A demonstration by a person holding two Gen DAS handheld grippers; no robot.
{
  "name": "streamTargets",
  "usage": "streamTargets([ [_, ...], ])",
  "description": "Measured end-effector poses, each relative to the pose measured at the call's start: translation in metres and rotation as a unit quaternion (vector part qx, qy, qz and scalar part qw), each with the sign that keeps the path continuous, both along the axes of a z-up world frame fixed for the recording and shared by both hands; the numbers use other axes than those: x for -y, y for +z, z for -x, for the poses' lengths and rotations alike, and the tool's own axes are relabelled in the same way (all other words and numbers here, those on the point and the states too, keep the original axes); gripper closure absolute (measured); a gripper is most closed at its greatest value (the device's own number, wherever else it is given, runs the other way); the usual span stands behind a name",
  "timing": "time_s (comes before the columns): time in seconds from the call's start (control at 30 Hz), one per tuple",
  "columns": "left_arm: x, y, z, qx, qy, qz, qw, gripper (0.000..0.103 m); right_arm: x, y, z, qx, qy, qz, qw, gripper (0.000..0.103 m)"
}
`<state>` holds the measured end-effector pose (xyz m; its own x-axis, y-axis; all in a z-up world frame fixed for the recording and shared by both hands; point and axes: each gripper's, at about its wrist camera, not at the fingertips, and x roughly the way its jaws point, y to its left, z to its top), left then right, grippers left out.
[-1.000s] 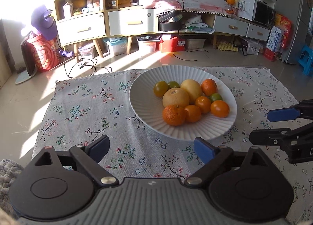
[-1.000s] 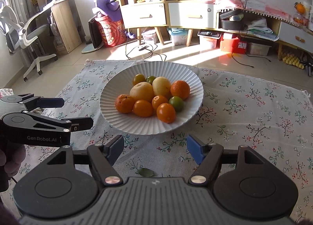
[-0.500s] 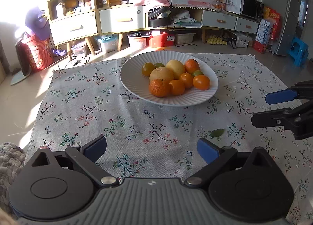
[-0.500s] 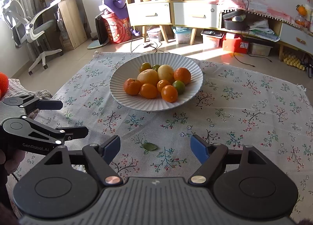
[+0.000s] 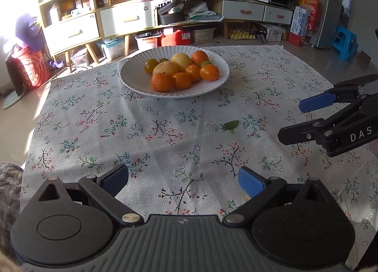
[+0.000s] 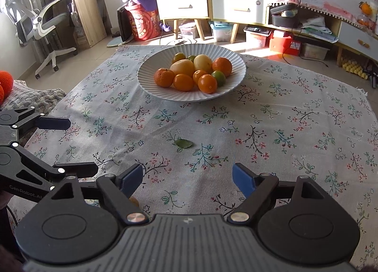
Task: Organize fruits
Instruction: 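Withdraw both open tools from the plate toward two small brown fruits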
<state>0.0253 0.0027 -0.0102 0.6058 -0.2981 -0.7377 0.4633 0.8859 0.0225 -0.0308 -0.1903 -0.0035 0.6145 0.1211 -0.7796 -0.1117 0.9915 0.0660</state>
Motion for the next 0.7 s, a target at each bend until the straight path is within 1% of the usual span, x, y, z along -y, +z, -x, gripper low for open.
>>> streamTargets([
  [0.2, 0.008, -0.009, 0.016, -0.019, -0.026, -0.009, 0.9994, 0.007, -0.003, -0.006, 0.007, -0.013, 0.008, 0.014, 1.0, 0.022],
  [0.57, 0.022, -0.017, 0.034, -0.042, -0.06, -0.005, 0.9973, 0.007, -0.005, -0.016, 0.014, -0.033, 0.024, 0.009, 0.999, 0.02],
  [0.67, 0.026, -0.021, 0.038, -0.053, -0.071, -0.001, 0.996, 0.013, -0.005, -0.018, 0.015, -0.035, 0.028, 0.008, 0.999, 0.021],
  [0.7, 0.027, -0.022, 0.039, -0.056, -0.075, -0.001, 0.9956, 0.018, -0.006, -0.017, 0.015, -0.035, 0.03, 0.008, 0.999, 0.021],
])
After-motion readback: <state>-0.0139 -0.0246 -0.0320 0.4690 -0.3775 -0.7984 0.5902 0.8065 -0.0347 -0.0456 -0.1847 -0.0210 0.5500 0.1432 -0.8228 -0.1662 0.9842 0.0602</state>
